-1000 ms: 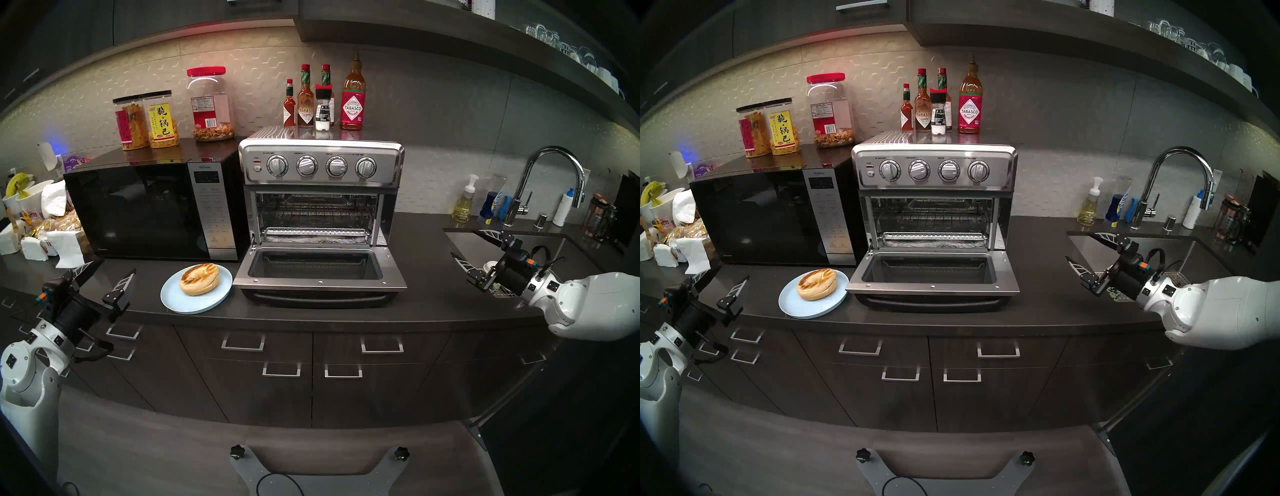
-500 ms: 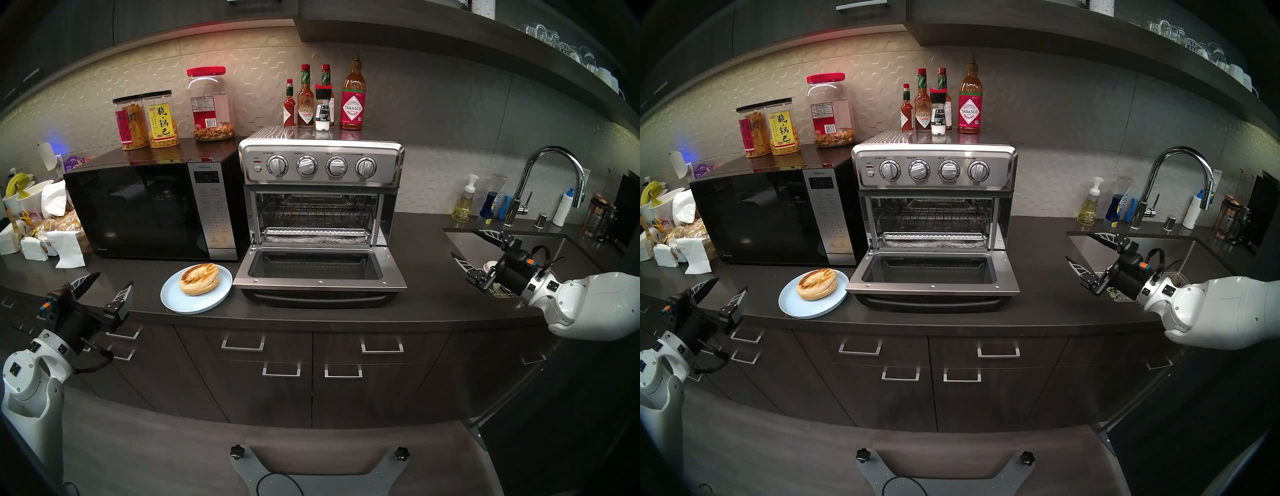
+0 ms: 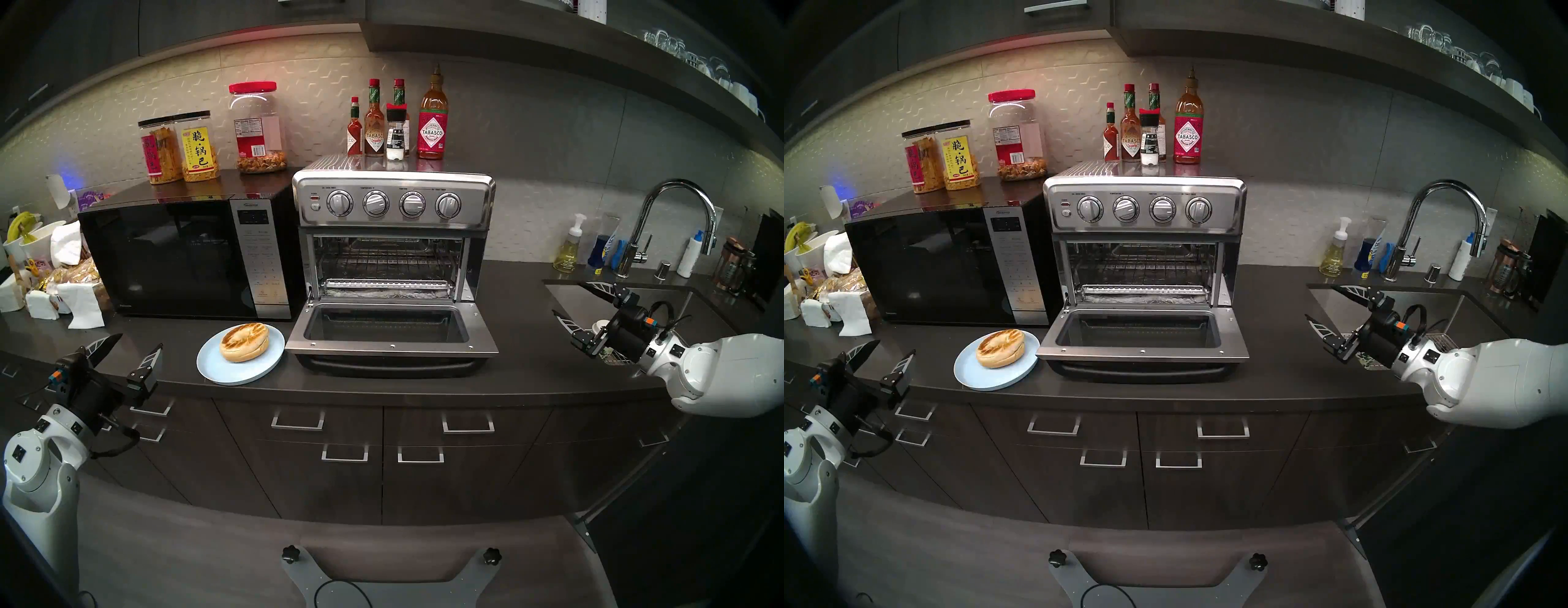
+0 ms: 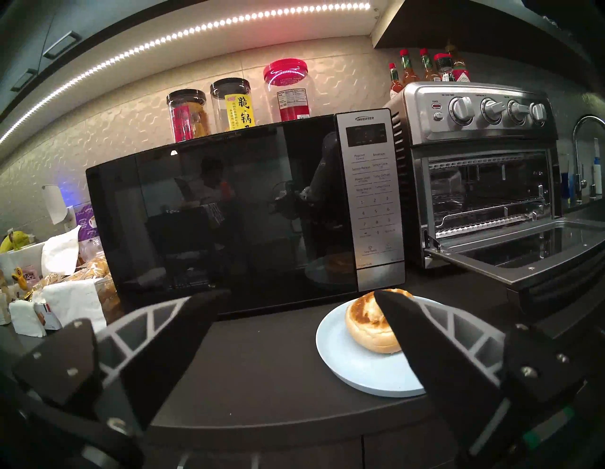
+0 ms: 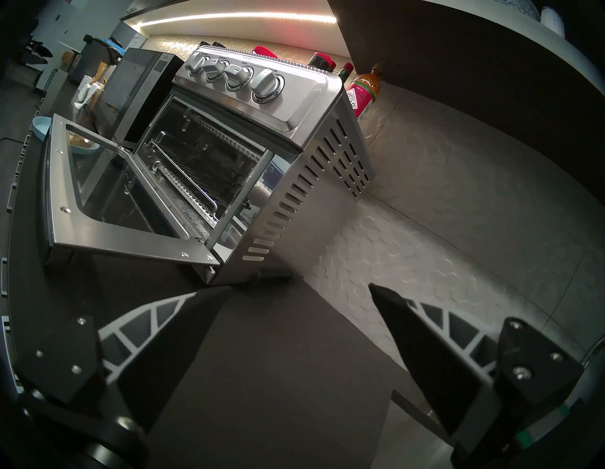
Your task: Open the oven and place the bagel inside on the rack
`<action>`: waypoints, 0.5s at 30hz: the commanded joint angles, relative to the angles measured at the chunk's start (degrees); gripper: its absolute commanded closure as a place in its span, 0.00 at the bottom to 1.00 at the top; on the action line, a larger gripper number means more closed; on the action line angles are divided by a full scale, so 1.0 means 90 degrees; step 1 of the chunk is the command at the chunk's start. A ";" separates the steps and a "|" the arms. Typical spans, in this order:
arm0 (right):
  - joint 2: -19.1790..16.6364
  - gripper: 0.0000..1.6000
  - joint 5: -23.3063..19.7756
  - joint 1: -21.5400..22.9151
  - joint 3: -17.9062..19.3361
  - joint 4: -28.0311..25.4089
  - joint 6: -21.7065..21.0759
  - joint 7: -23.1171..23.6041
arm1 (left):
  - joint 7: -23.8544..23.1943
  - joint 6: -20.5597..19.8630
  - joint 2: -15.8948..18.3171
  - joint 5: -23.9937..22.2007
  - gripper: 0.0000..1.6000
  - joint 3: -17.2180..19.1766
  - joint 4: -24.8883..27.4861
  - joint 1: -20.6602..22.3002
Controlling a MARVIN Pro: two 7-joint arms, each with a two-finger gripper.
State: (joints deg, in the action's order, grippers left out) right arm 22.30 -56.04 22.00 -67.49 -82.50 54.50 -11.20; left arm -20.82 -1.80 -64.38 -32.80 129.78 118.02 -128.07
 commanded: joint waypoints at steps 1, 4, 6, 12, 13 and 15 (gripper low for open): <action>-0.0028 0.00 0.0060 0.0152 0.0065 -0.0135 0.0056 0.0050 | -0.0026 0.0030 0.0022 -0.0008 0.00 0.0049 0.0146 0.0019; -0.0123 0.00 0.0214 0.0329 0.0046 -0.0432 -0.0015 0.0046 | -0.0035 0.0028 0.0018 -0.0004 0.00 0.0050 0.0142 0.0026; -0.0201 0.00 0.0401 0.0427 0.0029 -0.0621 -0.0026 0.0048 | -0.0040 0.0028 0.0015 -0.0002 0.00 0.0050 0.0140 0.0030; -0.0695 0.00 0.1001 0.0780 -0.0076 -0.1368 -0.0249 0.0000 | -0.0053 0.0024 0.0008 0.0003 0.00 0.0053 0.0137 0.0039; -0.0775 0.00 0.1052 0.0842 -0.0101 -0.1468 -0.0314 0.0023 | -0.0055 0.0023 0.0007 0.0003 0.00 0.0053 0.0138 0.0040; -0.0931 0.00 0.1254 0.0959 -0.0124 -0.1656 -0.0438 0.0004 | -0.0058 0.0022 0.0005 0.0005 0.00 0.0054 0.0137 0.0042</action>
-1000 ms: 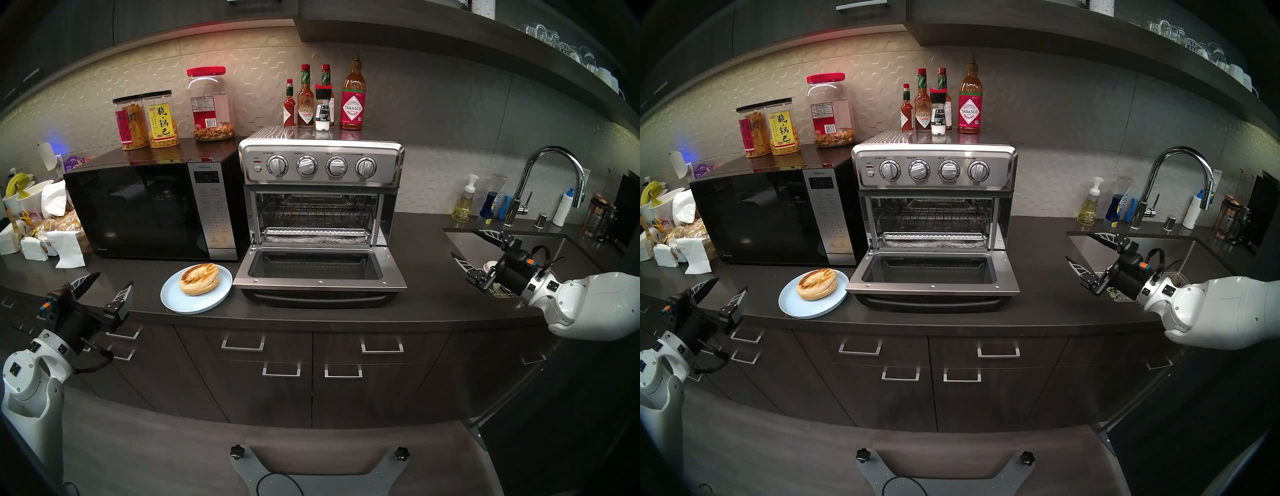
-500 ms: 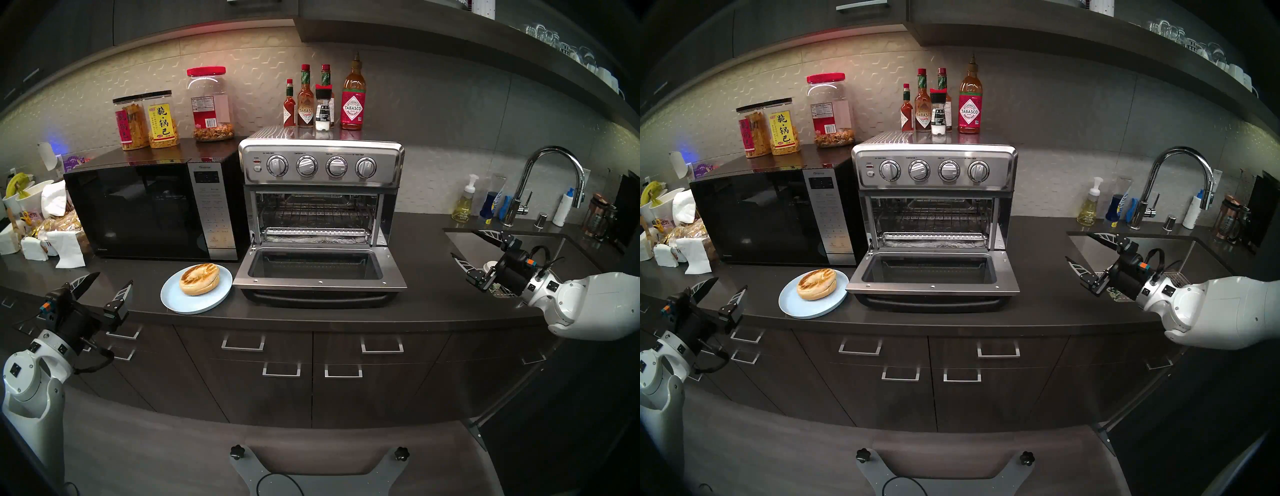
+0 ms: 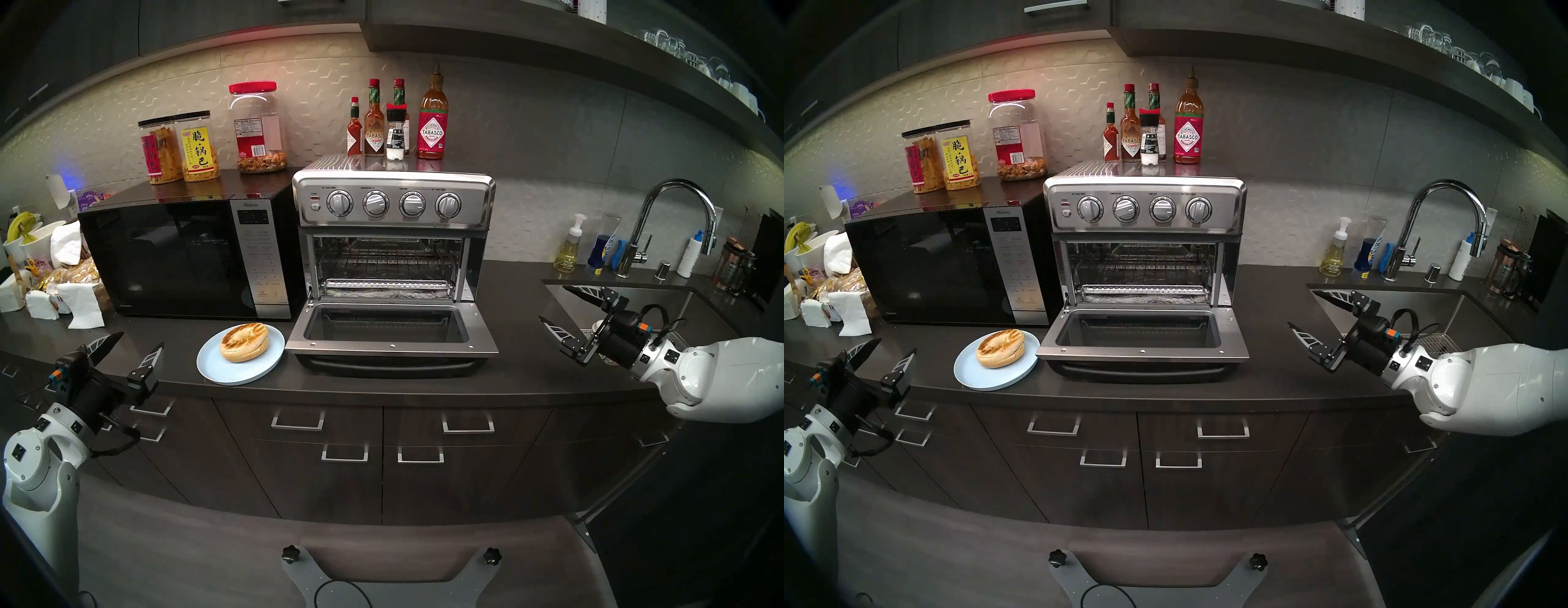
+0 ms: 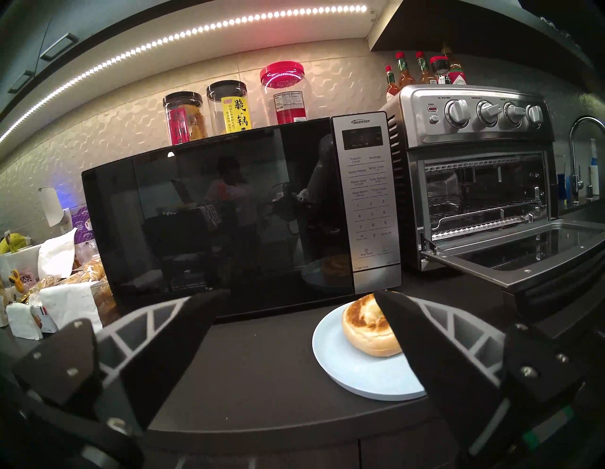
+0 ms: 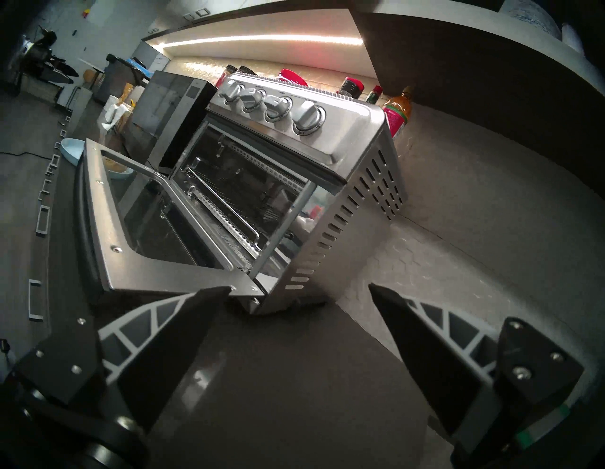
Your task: Open the oven and place the bagel inside on the rack
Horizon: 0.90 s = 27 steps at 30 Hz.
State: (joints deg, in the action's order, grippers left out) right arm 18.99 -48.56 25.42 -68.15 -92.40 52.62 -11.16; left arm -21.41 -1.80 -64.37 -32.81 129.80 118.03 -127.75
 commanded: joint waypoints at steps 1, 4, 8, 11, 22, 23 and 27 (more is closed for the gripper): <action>-0.0637 0.00 0.0489 0.0639 -0.0061 -0.0662 -0.0309 -0.0004 | 0.0006 0.0022 0.0004 0.0007 0.00 0.0051 0.0136 0.0008; -0.0770 0.00 0.0699 0.0777 -0.0061 -0.0907 -0.0517 -0.0001 | 0.0002 0.0021 0.0000 0.0009 0.00 0.0053 0.0136 0.0011; -0.0814 0.00 0.0864 0.0851 0.0000 -0.1239 -0.0814 -0.0083 | -0.0003 0.0019 -0.0002 0.0011 0.00 0.0053 0.0134 0.0015; -0.0793 0.00 0.0920 0.0867 0.0044 -0.1479 -0.1010 -0.0135 | -0.0006 0.0018 -0.0004 0.0012 0.00 0.0054 0.0134 0.0017; -0.0861 0.00 0.1251 0.0915 0.0137 -0.2424 -0.1624 -0.0356 | -0.0013 0.0015 -0.0010 0.0017 0.00 0.0055 0.0134 0.0023; -0.0855 0.00 0.1263 0.0915 0.0148 -0.2502 -0.1669 -0.0384 | -0.0013 0.0016 -0.0010 0.0017 0.00 0.0055 0.0133 0.0023; -0.0816 0.00 0.1356 0.0887 0.0185 -0.2825 -0.1892 -0.0517 | -0.0014 0.0014 -0.0011 0.0018 0.00 0.0056 0.0134 0.0024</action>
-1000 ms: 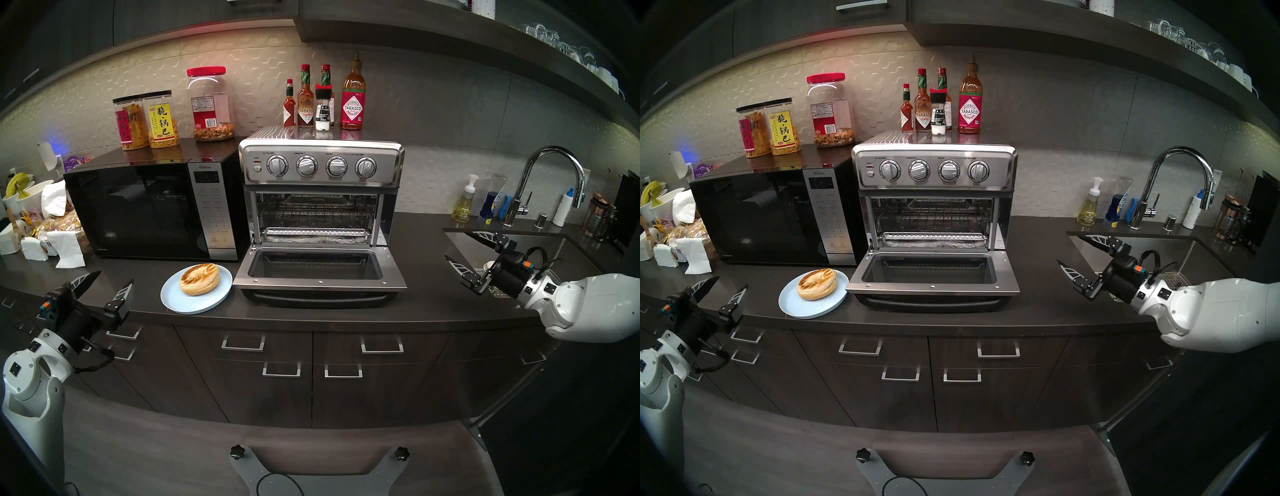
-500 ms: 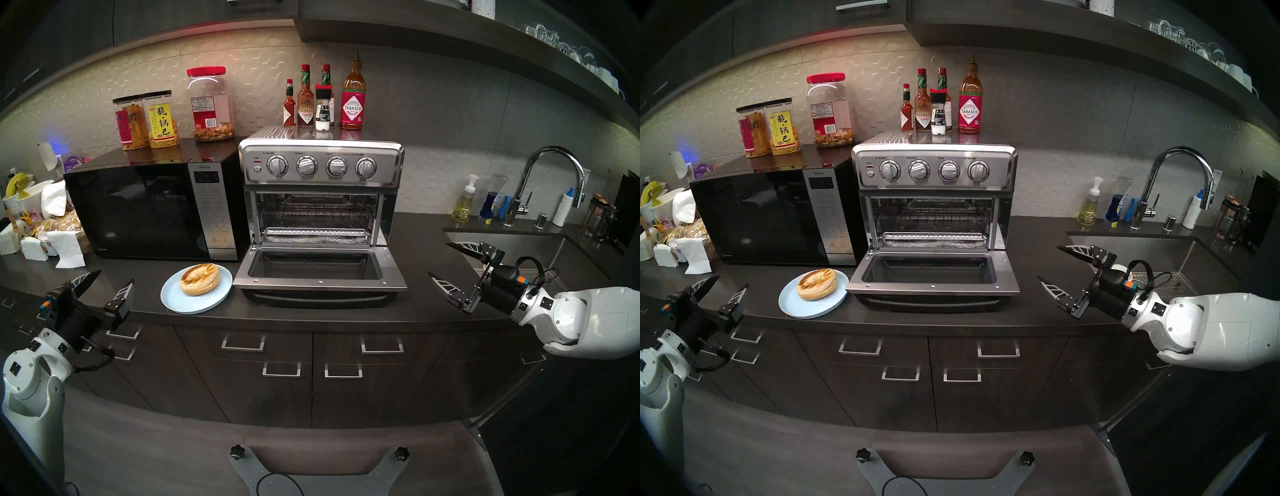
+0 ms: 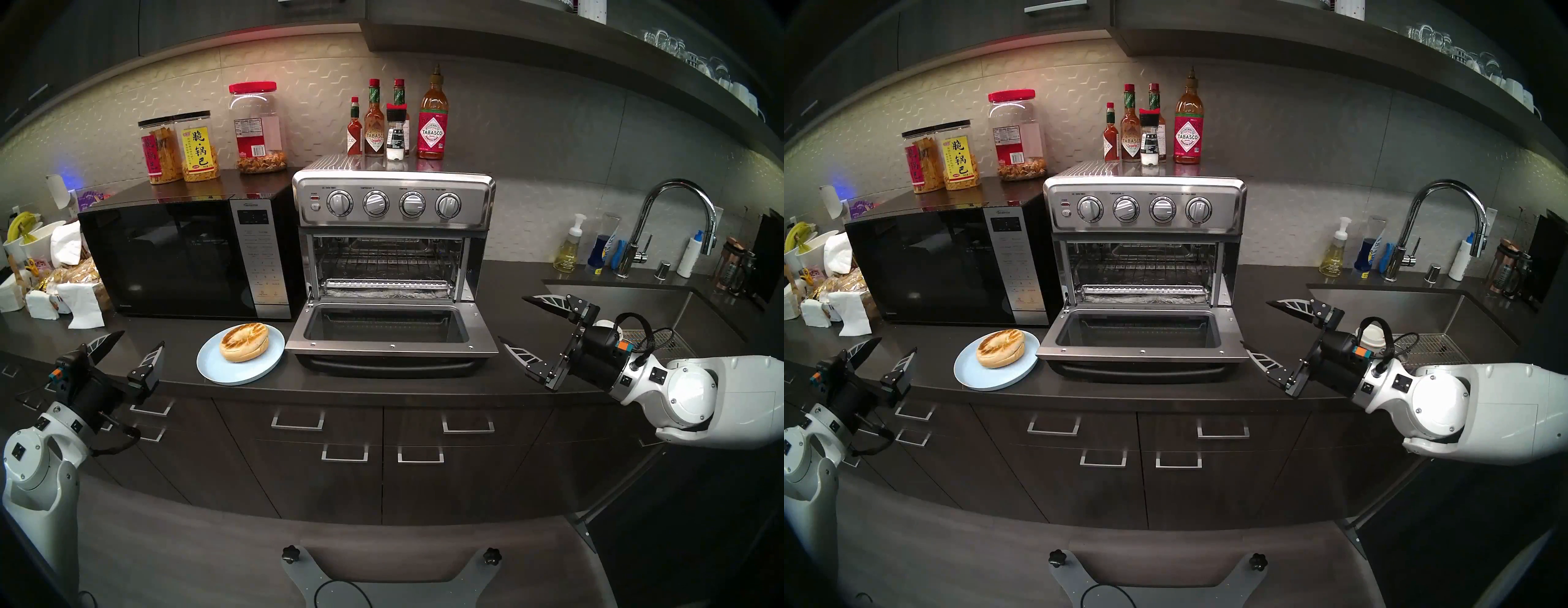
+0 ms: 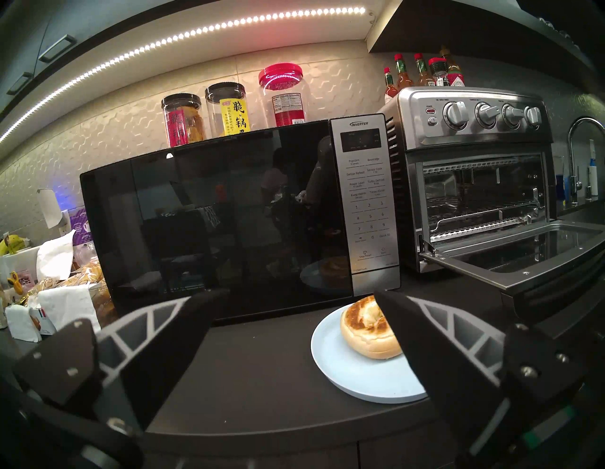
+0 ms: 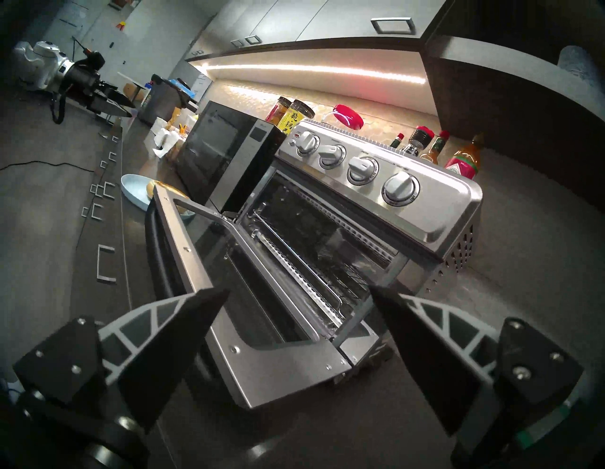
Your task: Open the oven and place the bagel inside on the rack
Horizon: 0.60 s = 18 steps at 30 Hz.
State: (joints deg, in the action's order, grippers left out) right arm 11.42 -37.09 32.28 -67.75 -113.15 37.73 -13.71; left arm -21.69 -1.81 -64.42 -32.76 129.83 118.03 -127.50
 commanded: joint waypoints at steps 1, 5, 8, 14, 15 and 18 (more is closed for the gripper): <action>0.0025 0.00 0.0082 0.0125 0.0141 -0.0520 -0.0237 -0.0234 | 0.0017 0.0015 -0.0006 0.0013 0.00 0.0053 0.0134 -0.0004; 0.0234 0.00 0.0178 0.0013 0.0216 -0.0795 -0.0501 -0.0511 | 0.0018 0.0014 -0.0008 0.0014 0.00 0.0054 0.0136 -0.0004; 0.0325 0.00 0.0211 -0.0036 0.0240 -0.0883 -0.0589 -0.0625 | 0.0018 0.0014 -0.0009 0.0015 0.00 0.0054 0.0136 -0.0004; 0.0675 0.00 0.0350 -0.0262 0.0358 -0.1222 -0.0856 -0.1071 | 0.0017 0.0013 -0.0010 0.0016 0.00 0.0054 0.0136 -0.0002; 0.0736 0.00 0.0357 -0.0302 0.0383 -0.1263 -0.0887 -0.1135 | 0.0016 0.0013 -0.0010 0.0016 0.00 0.0054 0.0136 -0.0002; 0.0824 0.00 0.0368 -0.0357 0.0431 -0.1334 -0.0947 -0.1237 | 0.0016 0.0013 -0.0010 0.0016 0.00 0.0054 0.0136 -0.0002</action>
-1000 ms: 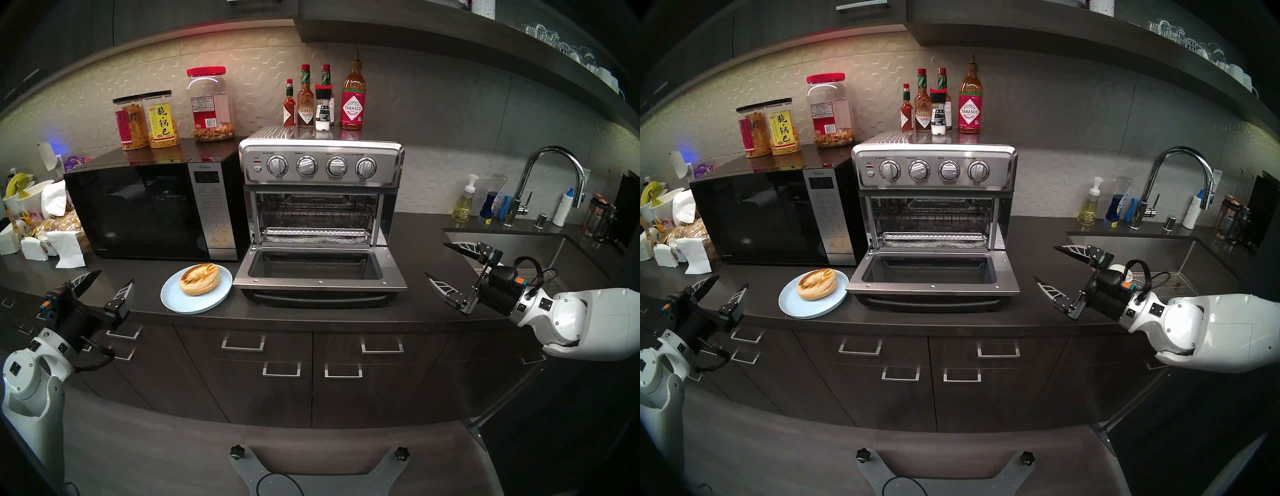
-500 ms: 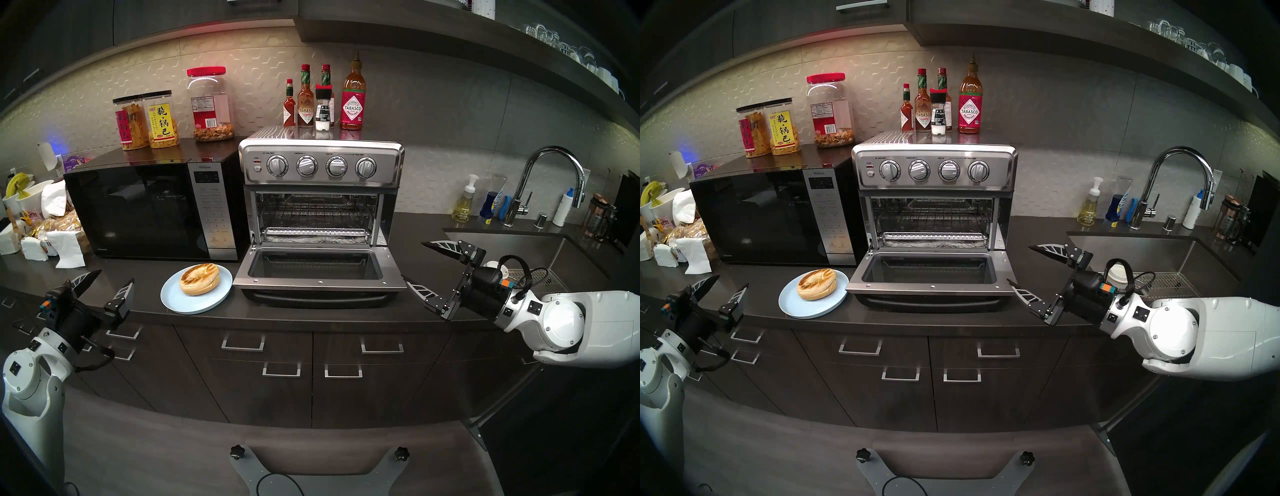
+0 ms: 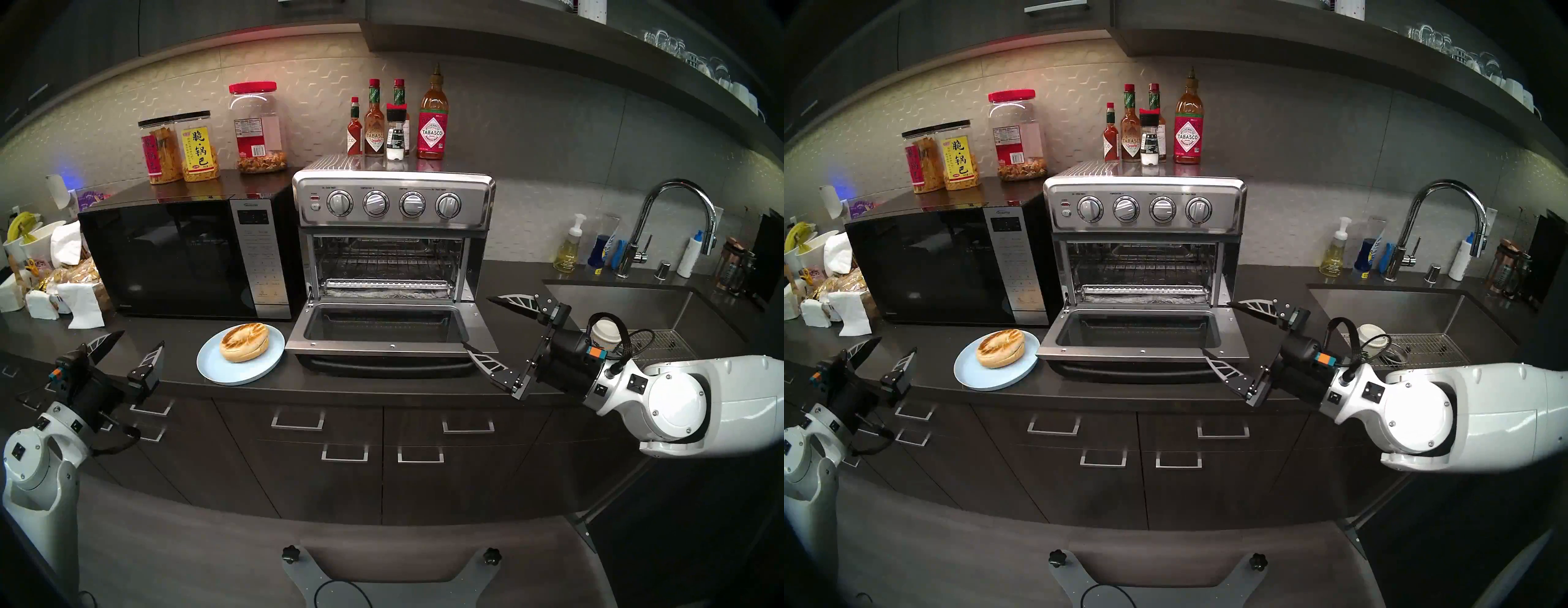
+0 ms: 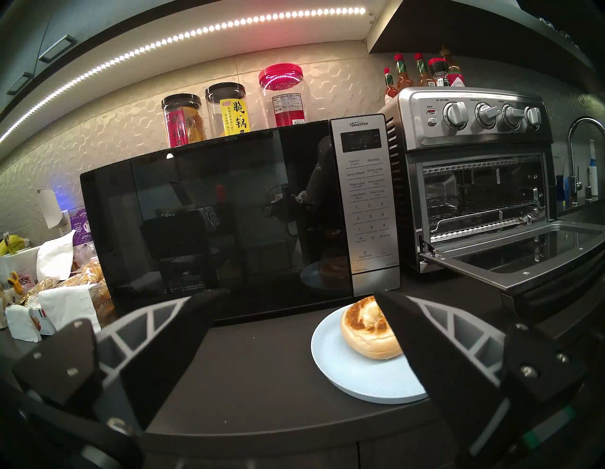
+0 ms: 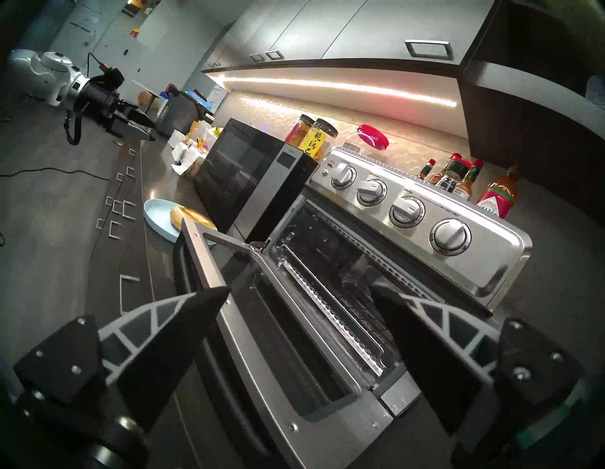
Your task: Open the oven and place the bagel inside on the rack
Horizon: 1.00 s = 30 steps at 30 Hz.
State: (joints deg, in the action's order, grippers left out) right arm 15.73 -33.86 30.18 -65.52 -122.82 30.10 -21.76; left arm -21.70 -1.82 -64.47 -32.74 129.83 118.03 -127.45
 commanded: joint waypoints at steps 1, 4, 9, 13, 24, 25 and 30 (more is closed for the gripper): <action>0.0446 0.00 0.0046 -0.0200 0.0250 -0.0306 -0.0131 -0.0484 | 0.0017 0.0013 -0.0006 0.0015 0.00 0.0054 0.0137 -0.0008; 0.0518 0.00 0.0034 -0.0290 0.0340 -0.0389 -0.0177 -0.0699 | 0.0017 0.0012 -0.0007 0.0015 0.00 0.0054 0.0138 -0.0008; 0.0589 0.00 0.0092 -0.0398 0.0416 -0.0373 -0.0198 -0.0879 | 0.0020 0.0009 -0.0009 0.0017 0.00 0.0055 0.0143 -0.0010; 0.0603 0.00 0.0111 -0.0432 0.0442 -0.0368 -0.0204 -0.0921 | 0.0021 0.0008 -0.0009 0.0017 0.00 0.0055 0.0143 -0.0010; 0.0934 0.00 0.0082 -0.0651 0.0639 -0.0271 -0.0311 -0.1200 | 0.0021 0.0009 -0.0009 0.0017 0.00 0.0055 0.0143 -0.0009; 0.1071 0.00 -0.0060 -0.0698 0.0694 -0.0258 -0.0254 -0.1162 | 0.0020 0.0010 -0.0009 0.0017 0.00 0.0055 0.0141 -0.0009; 0.1521 0.00 -0.0305 -0.0928 0.1006 -0.0390 -0.0492 -0.1387 | 0.0015 0.0014 -0.0006 0.0014 0.00 0.0052 0.0133 -0.0004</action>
State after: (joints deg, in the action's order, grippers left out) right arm 23.49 -33.72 23.88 -60.31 -125.37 27.51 -31.59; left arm -21.64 -1.82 -64.54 -32.74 129.84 118.03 -127.43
